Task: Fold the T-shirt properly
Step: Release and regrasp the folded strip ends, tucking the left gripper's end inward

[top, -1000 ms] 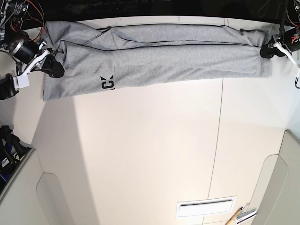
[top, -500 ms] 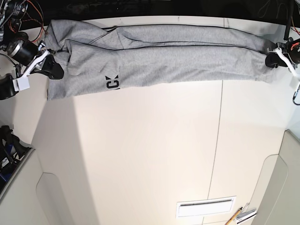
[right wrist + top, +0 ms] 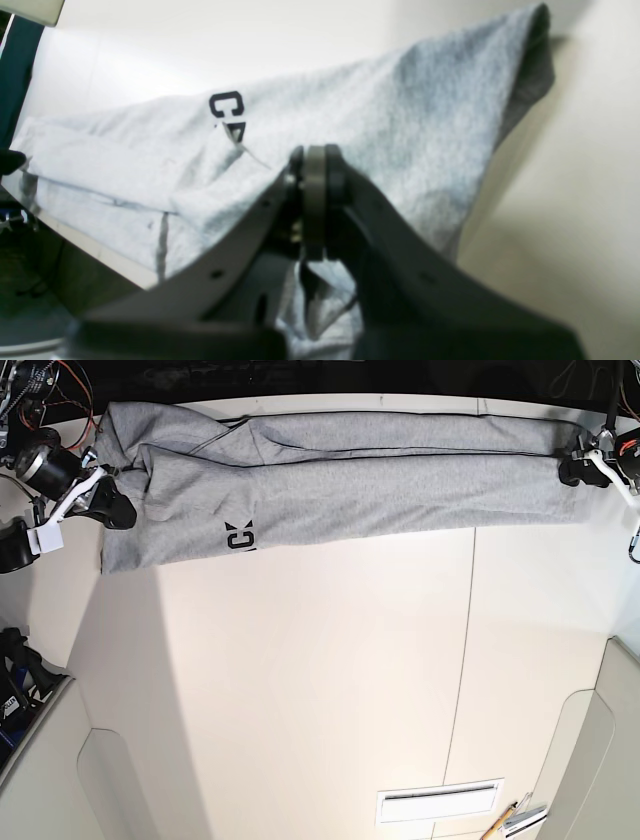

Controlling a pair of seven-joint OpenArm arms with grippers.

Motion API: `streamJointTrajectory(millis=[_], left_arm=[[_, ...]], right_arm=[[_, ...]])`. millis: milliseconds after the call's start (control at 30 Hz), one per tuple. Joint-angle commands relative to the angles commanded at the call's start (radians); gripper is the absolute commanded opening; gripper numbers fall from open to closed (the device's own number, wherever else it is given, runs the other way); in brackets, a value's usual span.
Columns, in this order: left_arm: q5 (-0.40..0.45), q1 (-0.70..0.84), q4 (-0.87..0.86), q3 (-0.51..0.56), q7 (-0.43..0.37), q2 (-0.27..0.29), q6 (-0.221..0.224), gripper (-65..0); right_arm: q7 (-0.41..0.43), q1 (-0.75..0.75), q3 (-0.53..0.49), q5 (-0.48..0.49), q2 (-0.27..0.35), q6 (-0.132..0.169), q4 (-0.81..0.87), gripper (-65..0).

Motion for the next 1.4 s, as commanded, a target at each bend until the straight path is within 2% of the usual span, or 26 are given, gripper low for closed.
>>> streamJointTrajectory(millis=[167, 300, 433, 567, 967, 1233, 1400], left_arm=[[-0.034, 0.001, 0.002, -0.106, -0.006, -0.002, 0.000, -21.3], [-0.048, 0.001, -0.014, -0.109, -0.006, -0.002, 0.000, -21.3], [-0.060, 0.000, -0.087, -0.109, -0.039, -0.002, 0.000, -21.3], [-0.106, 0.000, -0.176, -0.106, -0.043, -0.002, 0.000, -21.2], [-0.127, -0.002, -0.243, -0.029, -0.046, -0.002, 0.000, -21.2], [-0.127, -0.002, -0.243, 0.141, -0.042, -0.002, 0.000, -21.3], [-0.127, -0.002, -0.243, 0.160, -0.027, -0.002, 0.000, -21.9]], right_arm=[[0.001, 0.000, 0.000, 0.000, 0.000, 0.000, 0.000, -65.0], [0.001, 0.000, 0.000, 0.001, 0.000, 0.000, 0.000, -65.0], [0.001, 0.000, 0.000, 0.001, 0.000, 0.000, 0.000, -65.0], [0.001, 0.000, 0.000, 0.001, 0.000, 0.000, 0.000, -65.0], [0.000, 0.000, 0.000, 0.002, 0.000, 0.000, 0.000, -65.0], [0.000, 0.000, 0.000, 0.002, 0.000, 0.000, 0.000, -65.0], [0.000, 0.000, 0.000, 0.002, 0.000, 0.000, 0.000, -65.0]])
